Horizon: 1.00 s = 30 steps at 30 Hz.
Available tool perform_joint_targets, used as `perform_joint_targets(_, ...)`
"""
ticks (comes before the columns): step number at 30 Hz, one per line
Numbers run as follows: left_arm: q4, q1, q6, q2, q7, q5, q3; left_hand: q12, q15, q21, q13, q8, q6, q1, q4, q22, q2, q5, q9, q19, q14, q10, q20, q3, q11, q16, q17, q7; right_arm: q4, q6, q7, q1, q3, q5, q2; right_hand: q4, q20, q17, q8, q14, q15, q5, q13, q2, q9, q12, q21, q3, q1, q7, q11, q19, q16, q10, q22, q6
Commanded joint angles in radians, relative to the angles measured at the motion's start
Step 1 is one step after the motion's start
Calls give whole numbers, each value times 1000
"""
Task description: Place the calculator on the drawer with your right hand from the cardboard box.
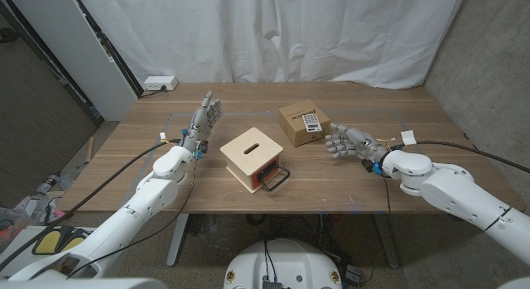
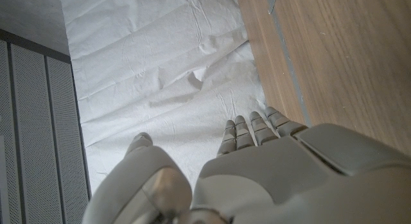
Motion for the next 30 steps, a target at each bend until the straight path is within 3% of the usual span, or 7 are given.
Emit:
perform_joint_targets(1, -1, 9, -6, 2, -1, -6, -6, -1, -1, -4, 2, -4, 10, 7, 0, 5, 7, -4, 5, 8, 5, 6, -13, -7, 1, -3, 5, 1, 34, -9, 26, 57, -48, -2, 12, 1, -3, 4, 8, 19, -5, 6, 4, -1, 1, 1, 10, 11, 14, -4, -8, 8, -2, 7, 5, 16)
perform_joint_targets(30, 6, 30, -25, 5, 0, -15, -20, -2, -1, -11, 2, -5, 12, 10, 0, 5, 10, -4, 5, 12, 8, 9, -15, -12, 3, -3, 5, 2, 116, -12, 113, 173, -130, -26, 53, 0, -5, 20, -10, 41, -24, 5, 4, -9, 2, -11, 27, 17, 19, 4, -5, 2, -8, -6, 20, -7)
